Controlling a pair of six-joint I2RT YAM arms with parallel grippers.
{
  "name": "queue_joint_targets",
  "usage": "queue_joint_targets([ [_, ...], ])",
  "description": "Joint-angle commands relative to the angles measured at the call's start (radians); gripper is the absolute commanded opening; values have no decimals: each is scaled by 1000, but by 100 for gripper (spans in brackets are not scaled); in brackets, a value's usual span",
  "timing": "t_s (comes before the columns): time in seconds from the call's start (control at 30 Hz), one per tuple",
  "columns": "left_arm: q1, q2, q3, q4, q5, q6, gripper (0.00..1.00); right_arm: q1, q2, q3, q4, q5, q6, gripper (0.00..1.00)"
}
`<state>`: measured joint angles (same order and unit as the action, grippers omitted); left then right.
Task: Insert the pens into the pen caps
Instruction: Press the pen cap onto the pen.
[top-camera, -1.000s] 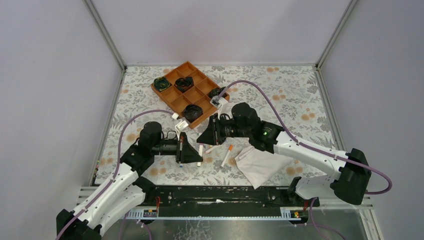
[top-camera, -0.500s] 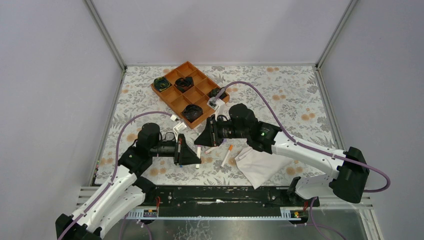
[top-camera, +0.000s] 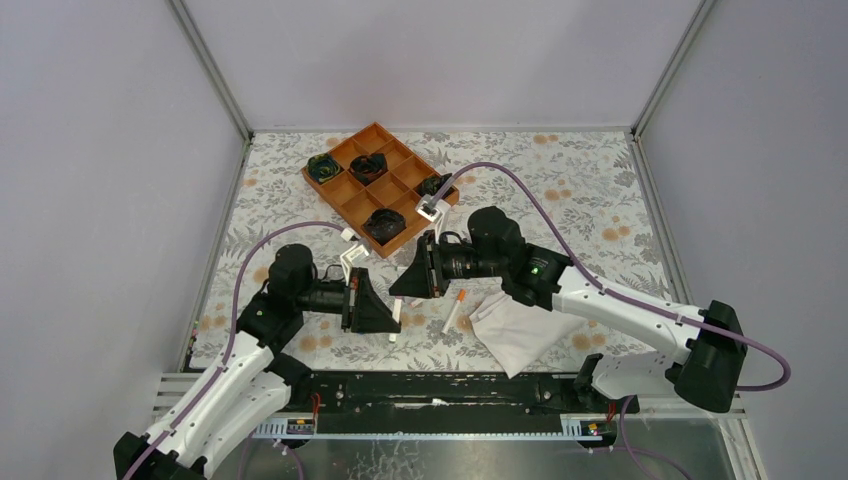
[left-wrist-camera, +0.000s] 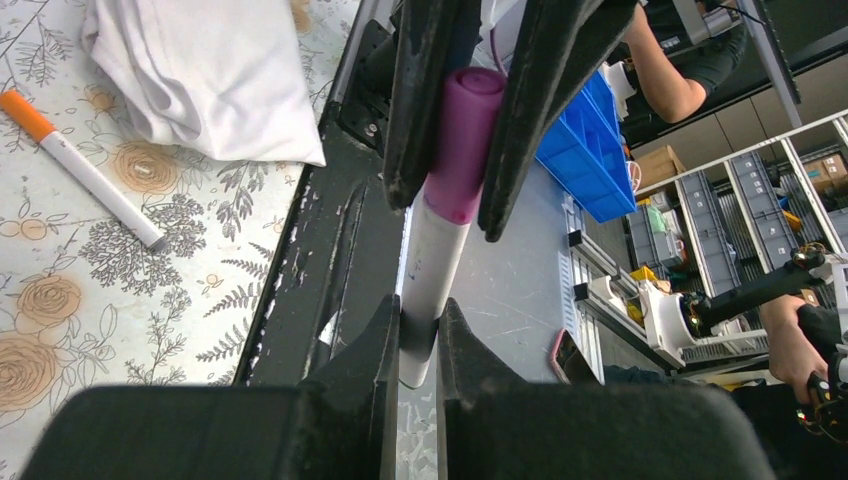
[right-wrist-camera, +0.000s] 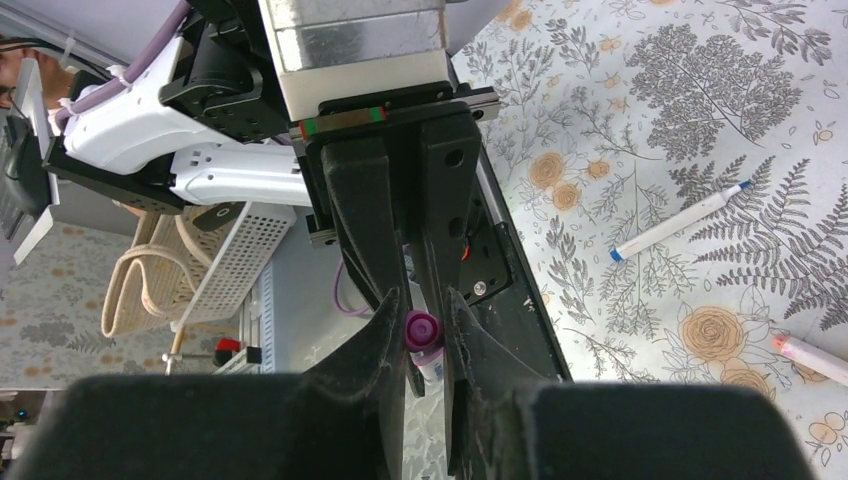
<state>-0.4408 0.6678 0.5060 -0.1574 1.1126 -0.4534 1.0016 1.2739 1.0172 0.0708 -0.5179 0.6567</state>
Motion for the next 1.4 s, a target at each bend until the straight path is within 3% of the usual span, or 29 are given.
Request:
queue_joint_targets([
  [0.0, 92, 10, 31, 351, -288, -51, 0, 175, -3, -57, -296, -526, 58, 0],
  [0.43, 94, 0, 59, 290, -374, -10, 0, 179, 30, -71, -239, -457, 120, 0],
  [0.57, 93, -1, 85, 217, -421, 54, 0, 176, 39, -39, -340, -363, 88, 0],
  [0.67, 92, 9, 87, 159, -444, 93, 0, 150, 51, 55, -526, -200, -7, 0],
  [0.8, 72, 36, 80, 137, -448, 93, 0, 96, 39, 172, -664, -18, -79, 24],
  [0.87, 51, 63, 78, 125, -450, 87, 0, 63, 21, 233, -690, 76, -95, 46],
  [1.03, -44, 116, 73, 73, -553, 57, 0, -23, -13, 430, -775, 359, -147, 75],
  [1.2, -146, 181, 51, 38, -684, -17, 0, -101, -53, 499, -823, 528, -214, 91],
  [1.37, -299, 335, 62, 15, -850, -104, 0, -233, -92, 379, -799, 533, -227, 96],
])
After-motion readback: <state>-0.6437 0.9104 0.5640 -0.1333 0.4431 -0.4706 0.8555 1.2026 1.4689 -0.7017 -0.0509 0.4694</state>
